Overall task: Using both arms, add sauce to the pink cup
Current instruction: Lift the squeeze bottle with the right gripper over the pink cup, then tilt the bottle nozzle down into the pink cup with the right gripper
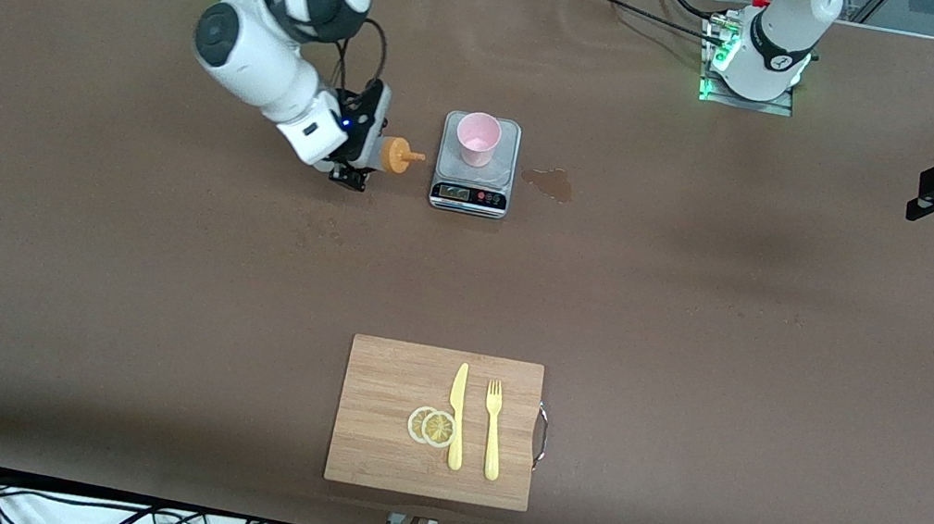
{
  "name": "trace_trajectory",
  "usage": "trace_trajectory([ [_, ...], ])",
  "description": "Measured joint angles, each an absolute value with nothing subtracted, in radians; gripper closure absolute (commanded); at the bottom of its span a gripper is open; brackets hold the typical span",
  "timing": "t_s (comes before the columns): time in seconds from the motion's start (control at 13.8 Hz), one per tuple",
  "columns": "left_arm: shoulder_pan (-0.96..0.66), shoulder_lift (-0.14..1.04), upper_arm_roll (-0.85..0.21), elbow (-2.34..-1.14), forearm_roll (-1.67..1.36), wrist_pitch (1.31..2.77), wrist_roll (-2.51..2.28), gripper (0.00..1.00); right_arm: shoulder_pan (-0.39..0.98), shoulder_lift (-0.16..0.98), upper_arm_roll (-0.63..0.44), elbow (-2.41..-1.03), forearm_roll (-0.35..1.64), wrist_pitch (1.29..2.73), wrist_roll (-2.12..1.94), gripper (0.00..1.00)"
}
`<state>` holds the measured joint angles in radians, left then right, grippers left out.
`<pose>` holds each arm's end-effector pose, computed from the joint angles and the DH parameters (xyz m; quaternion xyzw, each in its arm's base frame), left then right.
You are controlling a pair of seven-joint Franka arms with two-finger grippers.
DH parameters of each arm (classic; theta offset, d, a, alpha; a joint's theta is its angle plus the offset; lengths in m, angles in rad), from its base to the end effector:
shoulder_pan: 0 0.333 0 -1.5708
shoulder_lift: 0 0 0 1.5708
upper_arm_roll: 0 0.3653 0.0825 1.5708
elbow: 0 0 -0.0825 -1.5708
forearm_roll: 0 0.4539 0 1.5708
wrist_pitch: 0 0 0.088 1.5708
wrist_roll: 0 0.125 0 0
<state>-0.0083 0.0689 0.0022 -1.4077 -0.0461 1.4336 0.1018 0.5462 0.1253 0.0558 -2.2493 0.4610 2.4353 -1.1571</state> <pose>0.6341 -0.0102 0.6881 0.9979 -0.0566 -0.0204 0.0238 0.4896 0.3441 0.2973 -0.7506 -0.6412 -0.0710 0.1429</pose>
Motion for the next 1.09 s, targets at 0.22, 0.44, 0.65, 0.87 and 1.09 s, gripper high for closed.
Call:
trace_trajectory([
  [0.22,-0.008,0.069,0.002,-1.408,-0.046,1.434,0.102,0.0,0.566,0.125,0.121,-2.241,0.194,2.393,-0.857,0.92],
  [0.44,-0.008,0.069,0.002,-1.408,-0.046,1.434,0.102,0.0,0.578,0.124,0.164,-2.187,0.034,2.26,-0.662,0.92],
  [0.65,-0.008,0.069,0.002,-1.408,-0.046,1.434,0.102,0.0,0.583,0.124,0.197,-2.153,-0.027,2.181,-0.576,0.92],
  [0.87,-0.008,0.069,0.002,-1.408,-0.046,1.434,0.102,0.0,0.609,0.124,0.211,-2.152,-0.078,2.138,-0.498,0.92],
  [1.09,-0.008,0.069,0.002,-1.408,-0.046,1.434,0.102,0.0,0.634,0.128,0.239,-2.152,-0.118,2.104,-0.421,0.92],
])
